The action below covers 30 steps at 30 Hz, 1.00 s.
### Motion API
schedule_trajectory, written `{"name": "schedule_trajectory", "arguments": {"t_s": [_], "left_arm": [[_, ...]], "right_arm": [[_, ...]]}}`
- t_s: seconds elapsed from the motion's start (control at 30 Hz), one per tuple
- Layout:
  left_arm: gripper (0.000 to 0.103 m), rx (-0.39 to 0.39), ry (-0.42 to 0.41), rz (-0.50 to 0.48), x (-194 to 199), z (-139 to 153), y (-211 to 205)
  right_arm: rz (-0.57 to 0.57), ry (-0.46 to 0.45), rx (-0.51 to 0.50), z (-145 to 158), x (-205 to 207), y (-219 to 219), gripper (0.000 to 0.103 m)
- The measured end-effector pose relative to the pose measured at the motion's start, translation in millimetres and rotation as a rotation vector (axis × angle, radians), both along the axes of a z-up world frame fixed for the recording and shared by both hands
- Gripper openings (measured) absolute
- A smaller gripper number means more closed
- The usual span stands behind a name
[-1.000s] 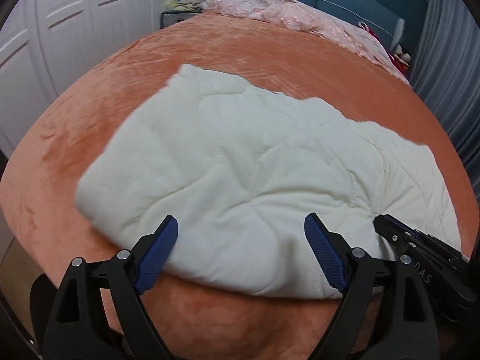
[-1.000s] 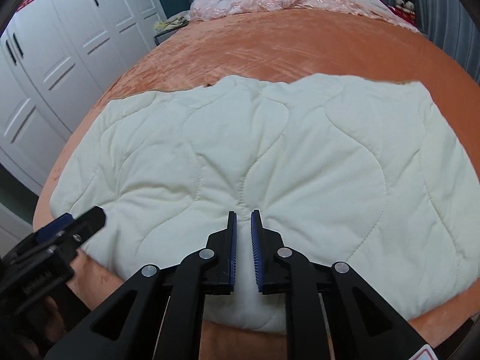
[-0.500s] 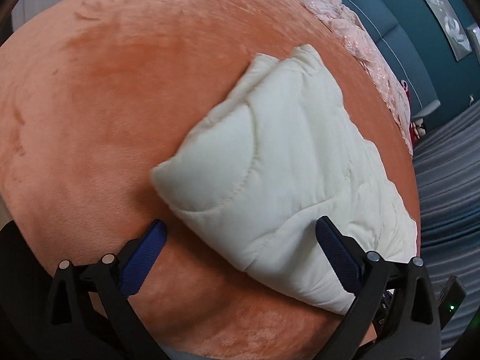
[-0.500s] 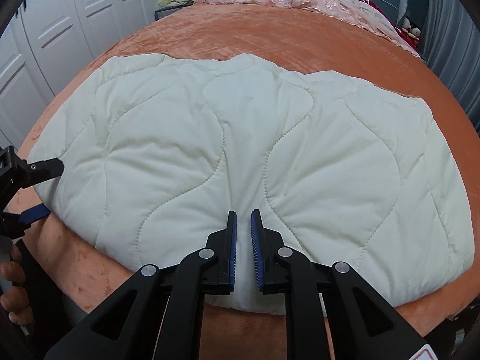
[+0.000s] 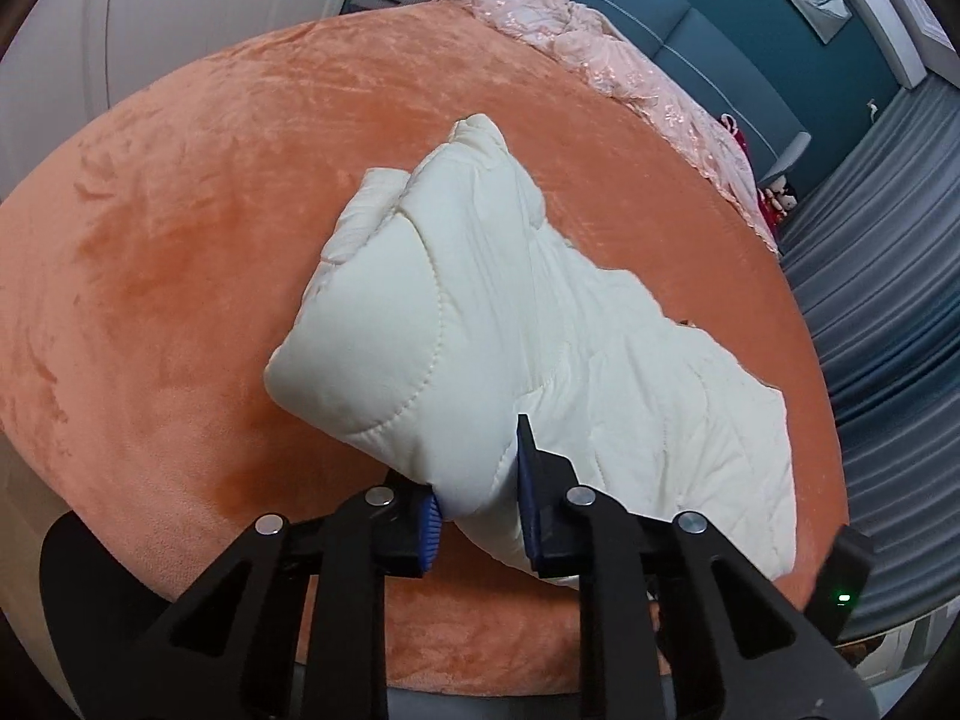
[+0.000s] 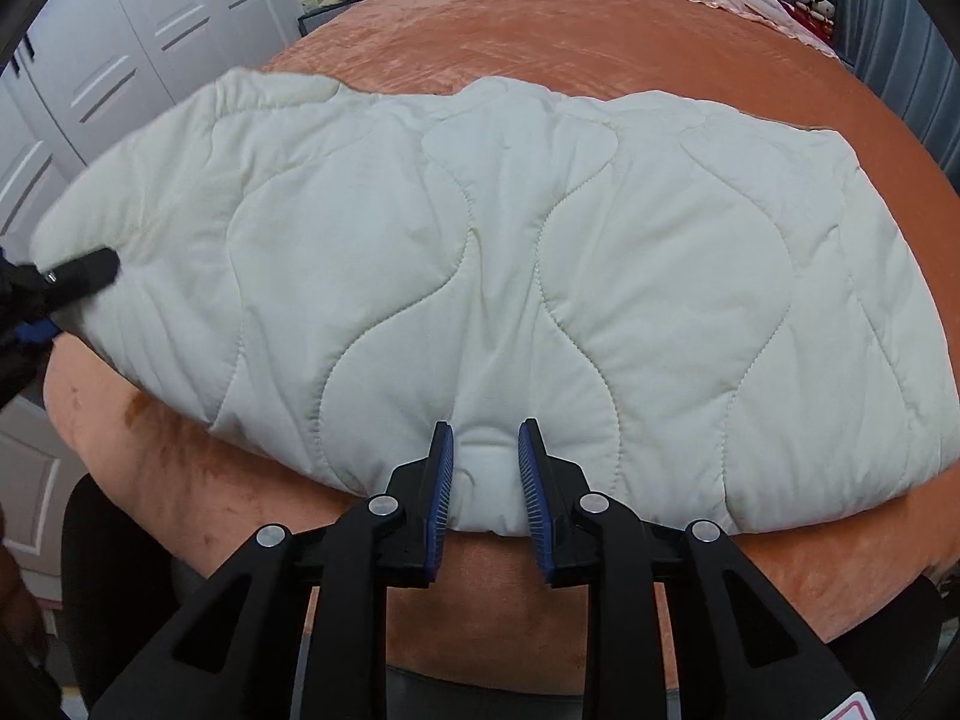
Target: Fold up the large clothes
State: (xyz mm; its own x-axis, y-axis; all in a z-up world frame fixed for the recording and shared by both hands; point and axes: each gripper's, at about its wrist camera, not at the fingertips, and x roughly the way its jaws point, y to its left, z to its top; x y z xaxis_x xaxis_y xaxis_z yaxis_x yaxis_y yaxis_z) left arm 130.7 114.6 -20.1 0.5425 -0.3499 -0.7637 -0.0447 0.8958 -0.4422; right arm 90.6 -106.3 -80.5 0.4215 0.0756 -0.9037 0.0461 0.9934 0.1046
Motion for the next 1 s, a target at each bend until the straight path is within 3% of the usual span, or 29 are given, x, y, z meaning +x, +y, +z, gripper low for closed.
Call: {"name": "schedule_trajectory", "arguments": {"t_s": [0.13,0.23,0.33,0.53,0.77,0.9,1.0], "left_arm": [[0.017,0.008,-0.072,-0.074,-8.2,31.6,-25.7],[0.015,0.045,-0.129,-0.147,-7.2,46.8,-54.2],[0.014,0.060,-0.156,-0.211,-3.5,56.3,-79.4],[0.012,0.065,-0.190,-0.340,-9.3,67.0,-129.9],[0.011,0.083,-0.161,-0.532,-27.8,54.6,-205.6],[0.011,0.083,-0.067,-0.617,-34.4,24.9,-244.4],[0.012,0.101,0.025,-0.628,-38.0,-3.9,-257.3]], "right_arm": [[0.026,-0.012,-0.030,-5.4,2.5,4.0,0.025],[0.010,-0.011,0.024,-1.0,-1.3,-6.9,0.025],[-0.005,-0.010,0.096,8.1,-13.7,-22.8,0.027],[-0.072,-0.048,0.121,27.6,-46.5,-63.8,0.034],[-0.215,-0.058,0.144,38.7,-81.2,-130.7,0.035],[-0.283,-0.056,0.125,42.4,-98.5,-163.0,0.042],[-0.327,-0.067,0.105,52.1,-112.3,-183.9,0.042]]}}
